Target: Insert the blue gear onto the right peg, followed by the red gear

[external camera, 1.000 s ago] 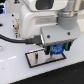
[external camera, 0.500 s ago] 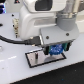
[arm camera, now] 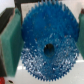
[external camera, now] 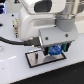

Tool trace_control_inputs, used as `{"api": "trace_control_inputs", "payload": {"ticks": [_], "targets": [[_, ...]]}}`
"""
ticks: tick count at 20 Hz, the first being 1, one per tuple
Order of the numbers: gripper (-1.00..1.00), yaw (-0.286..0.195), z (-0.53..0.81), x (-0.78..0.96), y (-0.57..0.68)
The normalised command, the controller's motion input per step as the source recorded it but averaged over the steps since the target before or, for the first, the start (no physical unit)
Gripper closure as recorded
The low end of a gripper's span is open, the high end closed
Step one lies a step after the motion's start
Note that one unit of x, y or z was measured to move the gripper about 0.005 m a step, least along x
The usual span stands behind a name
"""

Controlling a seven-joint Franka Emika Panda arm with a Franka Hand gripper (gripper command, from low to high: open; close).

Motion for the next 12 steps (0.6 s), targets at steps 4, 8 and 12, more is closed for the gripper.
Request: {"api": "trace_control_inputs", "payload": {"ticks": [4,8,12], "targets": [[1.0,0.0,-0.16,0.0,-0.01],[1.0,0.0,0.11,-0.12,-0.02],[1.0,0.0,0.31,-0.04,0.01]]}}
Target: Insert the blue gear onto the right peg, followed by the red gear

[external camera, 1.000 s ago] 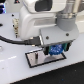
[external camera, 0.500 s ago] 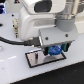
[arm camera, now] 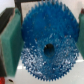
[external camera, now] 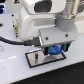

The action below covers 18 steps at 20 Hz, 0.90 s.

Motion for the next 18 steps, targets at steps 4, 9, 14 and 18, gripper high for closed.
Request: {"api": "trace_control_inputs", "payload": {"ticks": [4,9,14,18], "targets": [[1.0,0.0,-0.02,0.08,-0.04],[1.0,0.0,-0.05,0.16,-0.19],[1.0,0.0,-0.12,0.18,-0.16],[1.0,0.0,-0.15,0.15,-0.12]]}}
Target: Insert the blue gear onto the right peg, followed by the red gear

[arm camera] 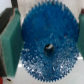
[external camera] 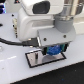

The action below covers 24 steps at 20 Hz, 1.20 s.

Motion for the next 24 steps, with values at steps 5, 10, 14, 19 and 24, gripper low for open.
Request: {"api": "trace_control_inputs", "payload": {"ticks": [5,10,14,19,24], "targets": [[1.0,0.0,0.0,0.02,-0.02],[1.0,0.0,0.09,0.06,0.0],[1.0,0.0,-0.01,0.06,0.0],[1.0,0.0,-0.18,0.12,-0.01],[1.0,0.0,-0.19,0.19,0.01]]}}
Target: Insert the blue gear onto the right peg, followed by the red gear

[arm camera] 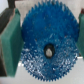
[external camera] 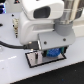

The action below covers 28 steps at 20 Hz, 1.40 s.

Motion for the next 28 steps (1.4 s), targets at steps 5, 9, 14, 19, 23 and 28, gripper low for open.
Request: {"api": "trace_control_inputs", "payload": {"ticks": [5,9,14,19,23,28], "targets": [[1.0,0.0,-0.21,0.16,0.02],[-1.0,0.0,0.04,0.03,0.1],[-1.0,0.0,0.34,-0.05,0.16],[-1.0,0.0,0.49,-0.11,0.16],[-1.0,0.0,0.39,-0.36,0.17],[-1.0,0.0,0.18,-0.47,0.37]]}}
